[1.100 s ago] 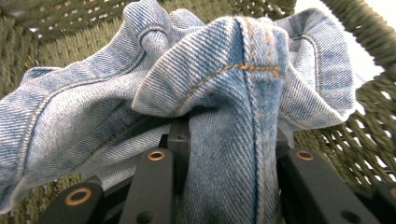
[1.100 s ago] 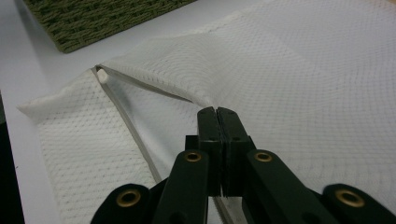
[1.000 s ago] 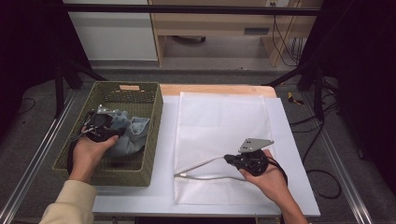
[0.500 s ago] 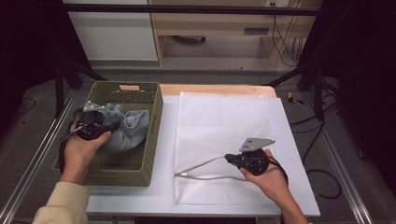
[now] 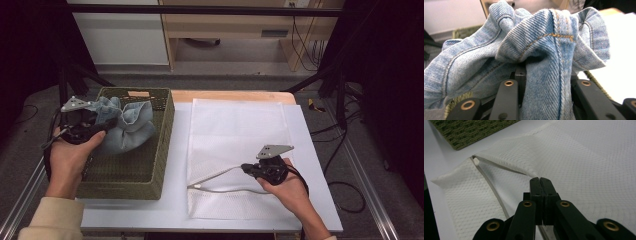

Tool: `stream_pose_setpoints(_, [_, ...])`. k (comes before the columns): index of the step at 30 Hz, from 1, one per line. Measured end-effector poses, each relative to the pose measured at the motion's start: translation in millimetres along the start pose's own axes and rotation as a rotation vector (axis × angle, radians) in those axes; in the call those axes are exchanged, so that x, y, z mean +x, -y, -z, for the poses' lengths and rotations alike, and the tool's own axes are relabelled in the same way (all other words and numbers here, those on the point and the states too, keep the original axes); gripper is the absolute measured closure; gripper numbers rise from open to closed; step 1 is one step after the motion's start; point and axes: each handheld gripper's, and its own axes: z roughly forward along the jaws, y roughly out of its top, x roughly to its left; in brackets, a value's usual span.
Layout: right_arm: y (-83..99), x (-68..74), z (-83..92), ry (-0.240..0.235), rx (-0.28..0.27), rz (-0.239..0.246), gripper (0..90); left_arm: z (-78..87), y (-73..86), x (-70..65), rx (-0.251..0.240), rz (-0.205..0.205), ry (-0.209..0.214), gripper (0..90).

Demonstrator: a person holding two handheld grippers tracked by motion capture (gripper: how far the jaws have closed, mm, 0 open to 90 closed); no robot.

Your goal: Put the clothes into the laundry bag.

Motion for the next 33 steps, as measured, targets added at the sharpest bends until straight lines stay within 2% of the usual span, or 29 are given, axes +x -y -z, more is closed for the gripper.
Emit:
stream_pose_setpoints(6, [-6.4,-5.7,4.8,-0.022,0.015,-0.031,89.7,20.0,-5.7,-8.9,-0.062,-0.011,0.035,67.0])
stream_pose_setpoints(12, [-16.9,-8.0,16.1,-0.041,-0.005,-0.057,89.9,38.4,-9.6,-23.3,-0.123,-0.024,0.067,67.0])
stream_pose_setpoints(16, [-23.9,-9.2,23.5,-0.038,-0.011,-0.051,89.9,49.6,-14.0,-32.3,-0.163,-0.028,0.098,66.9])
stream_pose_setpoints(20, [-27.6,-10.5,25.2,-0.043,-0.011,-0.053,89.9,54.3,-18.3,-41.7,-0.176,-0.048,0.119,66.9])
stream_pose_setpoints(29, [-27.7,-10.3,23.8,-0.044,-0.010,-0.046,89.9,59.5,-18.6,-49.2,-0.191,-0.068,0.122,66.9])
stream_pose_setpoints(33, [-27.4,-10.8,21.8,-0.046,-0.004,-0.052,89.9,62.1,-18.0,-55.6,-0.198,-0.091,0.133,66.8])
